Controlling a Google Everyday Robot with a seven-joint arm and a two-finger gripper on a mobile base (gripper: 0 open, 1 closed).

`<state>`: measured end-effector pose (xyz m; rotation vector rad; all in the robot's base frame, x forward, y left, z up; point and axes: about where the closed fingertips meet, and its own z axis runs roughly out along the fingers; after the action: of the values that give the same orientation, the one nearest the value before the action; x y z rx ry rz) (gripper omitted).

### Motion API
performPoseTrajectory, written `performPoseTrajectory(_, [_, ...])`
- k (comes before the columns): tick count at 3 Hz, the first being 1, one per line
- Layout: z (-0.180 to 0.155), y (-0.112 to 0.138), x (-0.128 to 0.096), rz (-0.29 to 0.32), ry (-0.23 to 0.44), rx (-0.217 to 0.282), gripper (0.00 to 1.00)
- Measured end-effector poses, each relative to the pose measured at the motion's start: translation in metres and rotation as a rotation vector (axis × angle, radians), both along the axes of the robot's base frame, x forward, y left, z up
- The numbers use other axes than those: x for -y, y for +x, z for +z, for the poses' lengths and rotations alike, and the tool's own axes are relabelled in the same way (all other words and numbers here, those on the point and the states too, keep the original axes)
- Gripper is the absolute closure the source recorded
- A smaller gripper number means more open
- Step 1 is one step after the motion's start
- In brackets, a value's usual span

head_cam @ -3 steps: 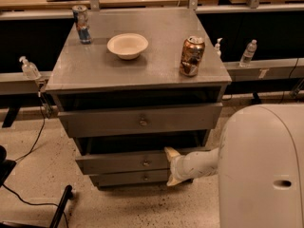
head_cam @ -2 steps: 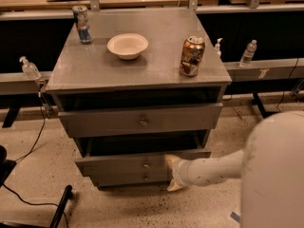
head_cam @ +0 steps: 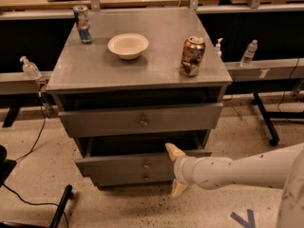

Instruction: Open middle drawer

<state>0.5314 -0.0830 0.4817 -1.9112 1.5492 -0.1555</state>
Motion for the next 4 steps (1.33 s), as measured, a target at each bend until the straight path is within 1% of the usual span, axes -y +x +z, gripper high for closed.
performPoseTrajectory(1, [0.010, 0.026, -0.009, 0.015, -0.009, 0.008, 0.02])
performPoseTrajectory(2, [0.000, 0.050, -0.016, 0.017, -0.014, -0.023, 0.02])
performPoseTrajectory(3, [-0.030, 0.068, -0.022, 0.016, -0.017, -0.084, 0.07])
performPoseTrajectory(4, [-0.063, 0.073, -0.019, 0.002, -0.037, -0.154, 0.19])
